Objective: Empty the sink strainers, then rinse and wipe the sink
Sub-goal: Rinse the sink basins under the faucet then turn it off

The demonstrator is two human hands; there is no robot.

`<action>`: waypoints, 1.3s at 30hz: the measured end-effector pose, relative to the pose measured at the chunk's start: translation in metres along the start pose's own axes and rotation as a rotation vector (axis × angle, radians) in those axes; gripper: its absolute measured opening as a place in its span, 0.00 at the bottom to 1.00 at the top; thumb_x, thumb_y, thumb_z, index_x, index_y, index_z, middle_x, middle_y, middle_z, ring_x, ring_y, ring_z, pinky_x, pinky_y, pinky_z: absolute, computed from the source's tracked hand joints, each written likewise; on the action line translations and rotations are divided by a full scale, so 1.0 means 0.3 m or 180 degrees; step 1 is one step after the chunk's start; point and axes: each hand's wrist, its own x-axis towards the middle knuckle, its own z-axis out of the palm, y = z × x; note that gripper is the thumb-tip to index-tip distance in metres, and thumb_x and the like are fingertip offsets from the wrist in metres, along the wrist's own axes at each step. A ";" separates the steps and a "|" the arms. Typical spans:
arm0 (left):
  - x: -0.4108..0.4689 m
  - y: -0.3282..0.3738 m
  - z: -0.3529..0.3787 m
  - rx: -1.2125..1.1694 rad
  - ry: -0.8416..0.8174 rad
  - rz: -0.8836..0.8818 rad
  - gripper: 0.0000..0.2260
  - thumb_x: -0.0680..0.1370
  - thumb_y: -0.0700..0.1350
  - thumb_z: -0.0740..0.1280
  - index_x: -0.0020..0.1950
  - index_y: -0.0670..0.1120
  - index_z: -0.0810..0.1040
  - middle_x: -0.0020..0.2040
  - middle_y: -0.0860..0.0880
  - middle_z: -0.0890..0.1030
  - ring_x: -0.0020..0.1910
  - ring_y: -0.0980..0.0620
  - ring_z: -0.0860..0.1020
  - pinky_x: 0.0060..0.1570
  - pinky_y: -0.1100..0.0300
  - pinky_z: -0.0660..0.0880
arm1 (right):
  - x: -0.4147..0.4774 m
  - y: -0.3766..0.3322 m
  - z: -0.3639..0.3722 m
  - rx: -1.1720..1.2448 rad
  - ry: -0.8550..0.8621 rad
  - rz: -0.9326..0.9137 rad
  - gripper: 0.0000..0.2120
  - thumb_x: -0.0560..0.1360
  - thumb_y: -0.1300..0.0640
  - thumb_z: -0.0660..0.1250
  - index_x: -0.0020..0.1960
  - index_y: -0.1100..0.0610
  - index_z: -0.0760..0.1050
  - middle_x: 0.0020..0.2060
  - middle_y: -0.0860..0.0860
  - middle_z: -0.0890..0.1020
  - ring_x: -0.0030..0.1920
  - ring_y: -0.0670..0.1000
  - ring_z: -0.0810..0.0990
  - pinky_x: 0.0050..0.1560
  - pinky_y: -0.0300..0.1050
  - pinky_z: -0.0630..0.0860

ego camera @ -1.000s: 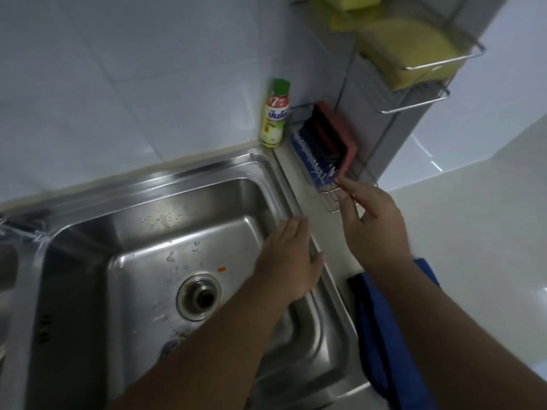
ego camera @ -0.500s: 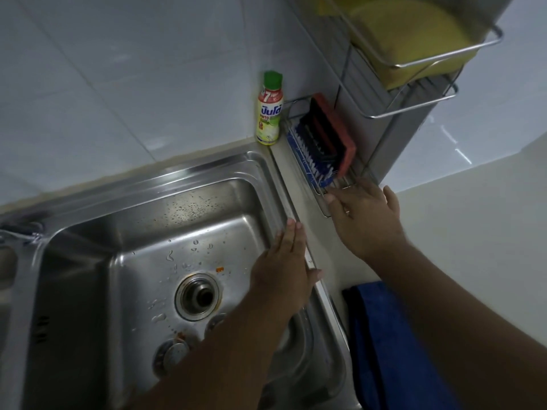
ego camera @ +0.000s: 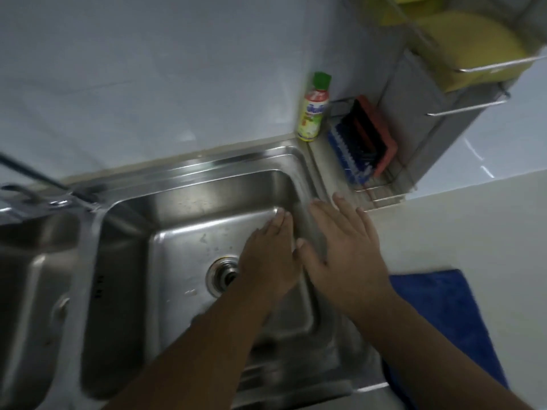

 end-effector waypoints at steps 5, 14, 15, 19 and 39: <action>-0.277 -0.420 -0.149 -0.0293 0.0716 -0.0846 0.34 0.84 0.54 0.61 0.84 0.47 0.48 0.85 0.49 0.45 0.83 0.49 0.44 0.79 0.55 0.45 | 0.047 -0.312 0.177 -0.0059 -0.0662 -0.0725 0.28 0.81 0.50 0.64 0.79 0.56 0.66 0.78 0.52 0.68 0.82 0.53 0.57 0.81 0.51 0.46; -0.565 -0.933 -0.150 0.0137 -0.0121 -0.1571 0.36 0.85 0.54 0.57 0.83 0.38 0.43 0.84 0.39 0.46 0.83 0.41 0.45 0.81 0.46 0.49 | 0.206 -1.038 0.375 0.1943 -0.0838 -0.0505 0.34 0.80 0.39 0.65 0.81 0.48 0.59 0.72 0.47 0.74 0.71 0.45 0.71 0.69 0.47 0.70; -0.592 -0.949 -0.127 0.0061 -0.0222 -0.1552 0.37 0.84 0.54 0.58 0.83 0.38 0.42 0.84 0.40 0.45 0.83 0.41 0.45 0.81 0.46 0.49 | 0.211 -1.076 0.391 0.2270 -0.0722 -0.0381 0.25 0.81 0.39 0.63 0.75 0.45 0.66 0.62 0.43 0.80 0.60 0.39 0.77 0.60 0.42 0.75; -0.573 -0.995 -0.171 -0.0380 0.0224 -0.1484 0.34 0.82 0.54 0.61 0.83 0.41 0.53 0.83 0.42 0.57 0.81 0.43 0.57 0.79 0.46 0.58 | 0.205 -1.135 0.433 0.2676 -0.0074 -0.0135 0.10 0.84 0.43 0.58 0.49 0.45 0.74 0.41 0.47 0.83 0.40 0.38 0.80 0.37 0.28 0.72; -0.372 -1.098 -0.386 -0.2586 0.2205 -0.0930 0.21 0.81 0.48 0.66 0.74 0.56 0.71 0.69 0.53 0.77 0.62 0.57 0.79 0.61 0.54 0.80 | 0.220 -1.070 0.427 0.2894 -0.0567 -0.0373 0.13 0.86 0.52 0.59 0.47 0.55 0.76 0.42 0.58 0.84 0.47 0.58 0.83 0.56 0.56 0.79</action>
